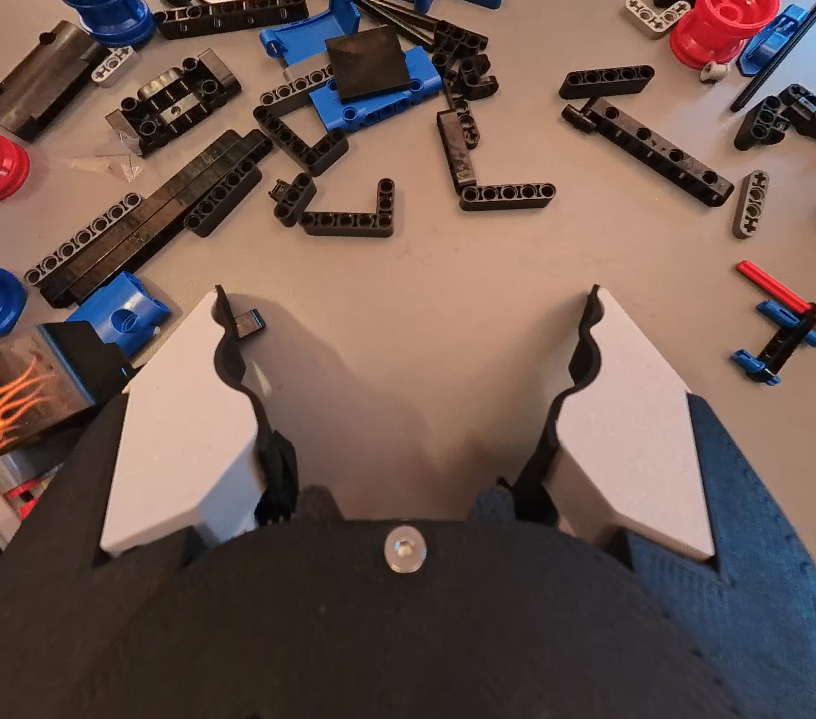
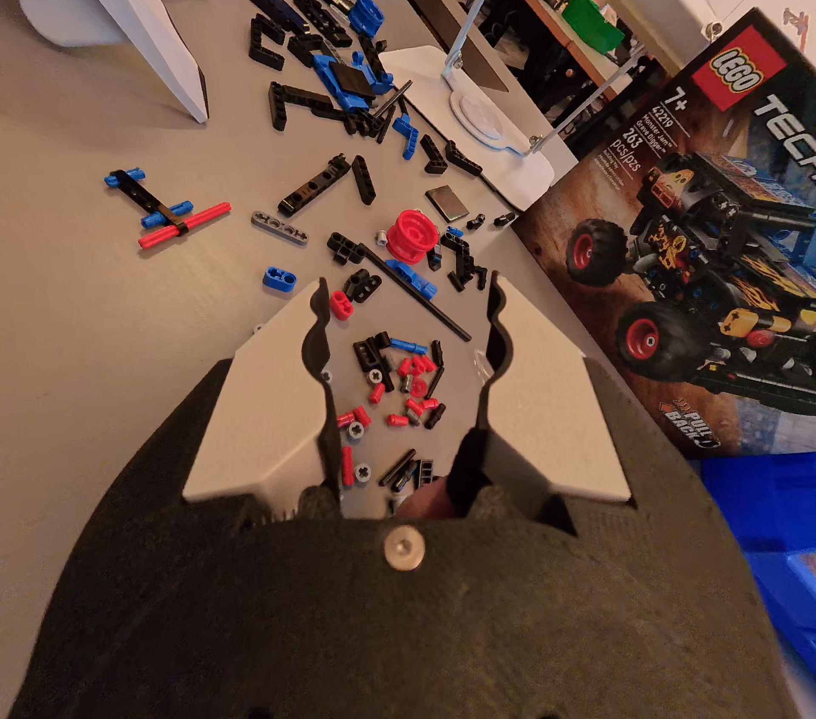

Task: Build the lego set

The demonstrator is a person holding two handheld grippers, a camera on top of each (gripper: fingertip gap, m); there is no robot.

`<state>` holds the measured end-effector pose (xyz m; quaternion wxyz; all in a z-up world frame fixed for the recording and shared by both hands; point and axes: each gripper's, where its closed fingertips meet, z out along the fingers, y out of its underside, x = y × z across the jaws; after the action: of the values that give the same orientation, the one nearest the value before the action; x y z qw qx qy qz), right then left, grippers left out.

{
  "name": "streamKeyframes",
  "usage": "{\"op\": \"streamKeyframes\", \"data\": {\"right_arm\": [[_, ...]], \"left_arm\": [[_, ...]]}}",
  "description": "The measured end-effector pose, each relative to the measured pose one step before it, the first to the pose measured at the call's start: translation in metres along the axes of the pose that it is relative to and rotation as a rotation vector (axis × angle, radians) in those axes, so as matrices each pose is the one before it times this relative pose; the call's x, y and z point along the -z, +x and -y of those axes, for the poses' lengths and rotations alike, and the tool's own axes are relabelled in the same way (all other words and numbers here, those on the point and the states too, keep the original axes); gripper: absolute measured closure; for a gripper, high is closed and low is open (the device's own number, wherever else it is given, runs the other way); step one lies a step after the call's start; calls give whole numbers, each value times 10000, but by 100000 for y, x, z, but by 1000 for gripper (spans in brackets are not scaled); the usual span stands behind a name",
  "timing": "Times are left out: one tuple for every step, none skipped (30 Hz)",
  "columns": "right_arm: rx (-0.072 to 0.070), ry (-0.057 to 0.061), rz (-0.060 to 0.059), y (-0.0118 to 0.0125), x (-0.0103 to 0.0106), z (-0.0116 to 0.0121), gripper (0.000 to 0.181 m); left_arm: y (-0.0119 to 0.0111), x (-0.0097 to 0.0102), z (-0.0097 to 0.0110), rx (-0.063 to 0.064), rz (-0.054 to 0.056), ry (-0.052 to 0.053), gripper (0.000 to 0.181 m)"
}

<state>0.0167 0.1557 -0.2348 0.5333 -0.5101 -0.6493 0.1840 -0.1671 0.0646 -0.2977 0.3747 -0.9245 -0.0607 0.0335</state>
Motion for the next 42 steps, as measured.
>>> {"op": "streamKeyframes", "data": {"right_arm": [[-4,62,1,-1,54,142,111],[10,69,1,9,49,153,112],[10,81,-8,21,41,195,112],[7,96,-20,23,65,261,112],[20,112,-28,43,112,360,112],[67,125,-57,66,144,458,113],[48,167,-86,73,188,608,116],[-123,284,-63,77,190,912,116],[-336,395,-86,152,203,1224,117],[-472,421,-80,112,69,1317,117],[-441,376,54,-202,-87,1239,116],[-261,277,92,-405,-191,1086,114],[-92,222,15,-442,-251,1050,113],[-59,282,23,-554,-269,1171,112],[-132,359,143,-812,-314,1225,112],[-150,339,254,-1063,-369,1035,113],[-31,225,257,-1112,-411,671,112],[137,97,205,-1009,-399,292,112],[239,-9,134,-776,-338,4,112],[218,-81,91,-546,-211,-141,112],[97,-69,75,-368,-76,-111,112],[-26,26,54,-150,33,25,112],[-104,87,32,11,135,109,112],[-124,76,2,111,149,88,112],[-97,57,-29,149,172,31,113],[-62,46,-52,153,158,-35,113],[-36,20,-66,150,137,-85,113],[-11,-11,-60,99,122,-114,113],[12,-28,-39,34,77,-126,113],[16,-38,-12,-19,33,-175,113],[0,-40,22,-44,-7,-167,113],[-7,-39,40,-47,-38,-144,113],[-1,-34,41,-26,-72,-110,113],[8,-16,50,-58,-73,-74,113],[5,-7,57,-87,-48,-56,113],[1,-20,57,-102,-39,-80,113],[9,-41,58,-120,-33,-112,113],[26,-48,53,-148,-27,-102,112],[39,-36,43,-128,-16,-96,112],[39,-22,37,-96,-14,-43,112],[30,-11,27,-74,8,-24,112],[22,3,14,-37,30,26,112]], "left_arm": [[-1,7,-7,0,0,0,33],[0,0,0,0,0,0,33],[0,0,0,0,0,0,33],[0,0,0,0,0,0,33],[0,0,0,0,0,0,33],[0,0,-1,0,0,0,33],[0,7,6,0,0,0,33],[0,0,0,0,0,0,33],[0,0,0,0,0,0,33],[-10,-1,0,0,0,-1,33],[0,0,0,0,0,0,33],[0,0,0,0,0,0,33],[0,0,0,0,0,0,33],[0,0,0,0,0,0,33],[0,0,0,0,0,0,33],[0,0,0,0,0,0,33],[0,0,0,0,0,0,33],[0,0,0,0,0,0,33],[-2,7,-7,0,0,0,33],[0,0,0,0,0,0,33],[0,0,1,0,0,0,33],[10,1,-1,0,0,0,33],[0,0,0,0,0,0,33],[0,0,0,0,0,0,33],[0,0,1,0,0,0,33],[0,7,7,0,0,0,33],[0,0,0,0,0,0,33],[-10,-1,1,0,0,0,33],[10,1,-2,0,0,-1,33],[0,-1,1,0,0,1,33],[0,0,0,0,0,0,33],[0,-1,1,0,0,1,33],[0,0,-1,0,0,-1,33],[1,0,0,1,0,0,33],[0,0,0,0,0,0,33],[0,-8,-6,0,0,1,33],[0,1,-2,2,1,-1,33],[-8,-7,5,3,1,-2,33],[0,-1,1,0,0,1,33],[10,1,-1,0,0,0,33],[0,0,0,0,0,0,33],[0,0,0,0,0,0,33]]}}
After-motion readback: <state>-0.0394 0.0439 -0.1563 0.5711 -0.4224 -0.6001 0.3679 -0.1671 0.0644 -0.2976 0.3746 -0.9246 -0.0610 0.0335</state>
